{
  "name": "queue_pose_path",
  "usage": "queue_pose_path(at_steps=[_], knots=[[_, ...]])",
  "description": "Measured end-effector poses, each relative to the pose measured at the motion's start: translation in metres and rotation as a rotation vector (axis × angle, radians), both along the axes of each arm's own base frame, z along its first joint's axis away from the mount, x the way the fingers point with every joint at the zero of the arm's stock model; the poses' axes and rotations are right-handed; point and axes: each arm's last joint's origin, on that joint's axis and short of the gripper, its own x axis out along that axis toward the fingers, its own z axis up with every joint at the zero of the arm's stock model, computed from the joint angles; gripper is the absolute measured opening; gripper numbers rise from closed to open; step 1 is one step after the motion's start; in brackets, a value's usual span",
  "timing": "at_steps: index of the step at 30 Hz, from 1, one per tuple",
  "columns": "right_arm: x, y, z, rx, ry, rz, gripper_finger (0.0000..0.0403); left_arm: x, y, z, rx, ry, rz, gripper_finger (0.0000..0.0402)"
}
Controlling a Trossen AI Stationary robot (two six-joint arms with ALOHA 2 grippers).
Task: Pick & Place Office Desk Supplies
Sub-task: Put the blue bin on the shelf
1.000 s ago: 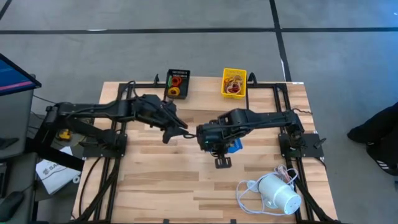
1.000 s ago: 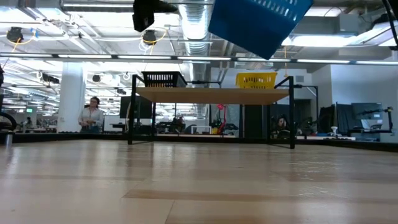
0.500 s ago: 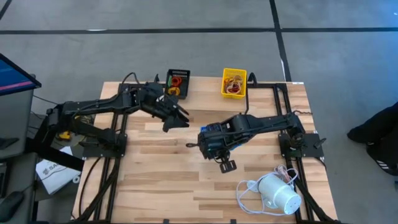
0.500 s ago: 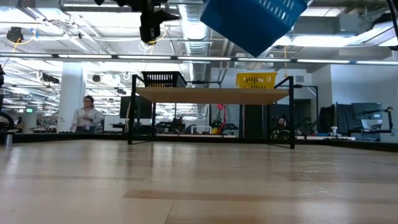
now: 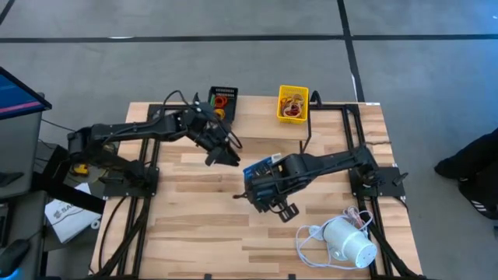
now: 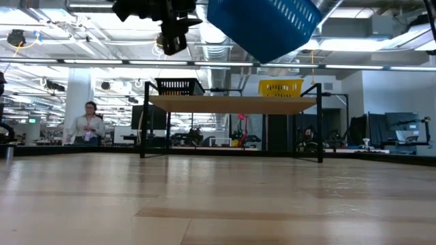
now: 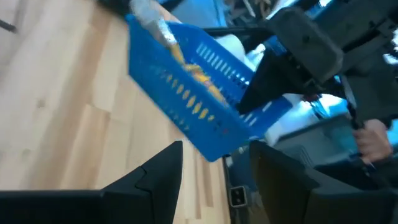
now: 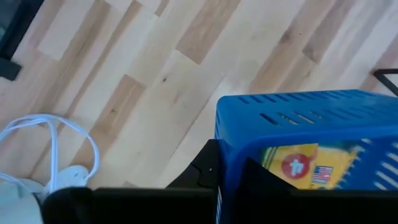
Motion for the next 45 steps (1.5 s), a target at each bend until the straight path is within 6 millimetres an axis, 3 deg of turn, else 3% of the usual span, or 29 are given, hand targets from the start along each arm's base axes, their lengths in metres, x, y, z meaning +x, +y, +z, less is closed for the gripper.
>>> queue_pose_path(at_steps=[15,29,37,42,45], knots=[[0.001,0.001,-0.001,-0.008,0.004,0.011,0.0000,0.015,-0.003,-0.013,-0.140,0.088,0.048,0.0182],[-0.001,0.006,-0.001,0.001,0.006,0.019,0.0000,0.012,-0.004,0.023,-0.077,0.195,0.173,0.0134],[-0.002,0.010,-0.001,0.004,0.005,0.021,0.0000,0.030,-0.002,0.016,-0.117,0.326,0.165,0.0127],[-0.003,0.010,-0.001,0.004,0.006,0.022,0.0000,0.044,-0.004,0.034,-0.110,0.273,0.123,0.0127],[-0.003,0.010,-0.001,0.004,0.006,0.022,0.0000,0.047,-0.004,0.035,-0.111,0.288,0.120,0.0127]])
